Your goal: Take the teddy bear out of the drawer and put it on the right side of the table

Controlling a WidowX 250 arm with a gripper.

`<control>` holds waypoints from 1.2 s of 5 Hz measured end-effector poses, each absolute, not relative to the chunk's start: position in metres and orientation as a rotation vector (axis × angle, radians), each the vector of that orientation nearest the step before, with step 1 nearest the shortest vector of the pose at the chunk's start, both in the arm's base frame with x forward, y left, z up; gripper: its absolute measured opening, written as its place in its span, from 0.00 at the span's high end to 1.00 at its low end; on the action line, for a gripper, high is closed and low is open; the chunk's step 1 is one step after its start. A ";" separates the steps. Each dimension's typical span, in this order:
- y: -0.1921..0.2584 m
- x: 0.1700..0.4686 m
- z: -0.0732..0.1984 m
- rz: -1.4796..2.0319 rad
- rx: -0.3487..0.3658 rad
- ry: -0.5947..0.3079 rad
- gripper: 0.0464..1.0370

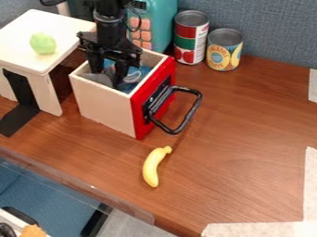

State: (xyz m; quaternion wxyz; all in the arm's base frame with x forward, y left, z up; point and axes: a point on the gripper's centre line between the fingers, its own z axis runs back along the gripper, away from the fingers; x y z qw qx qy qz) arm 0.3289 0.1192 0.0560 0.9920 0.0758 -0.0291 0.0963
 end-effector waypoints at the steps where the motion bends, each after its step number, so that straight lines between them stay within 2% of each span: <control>1: 0.114 0.324 0.062 0.189 0.132 -0.066 0.67; 2: 0.093 0.320 0.096 0.178 0.089 -0.150 0.87; 3: 0.045 0.310 0.136 0.080 -0.006 -0.262 0.98; 5: -0.052 0.292 0.128 -0.136 -0.041 -0.241 0.98; 6: -0.037 0.293 0.125 -0.006 -0.046 -0.237 0.84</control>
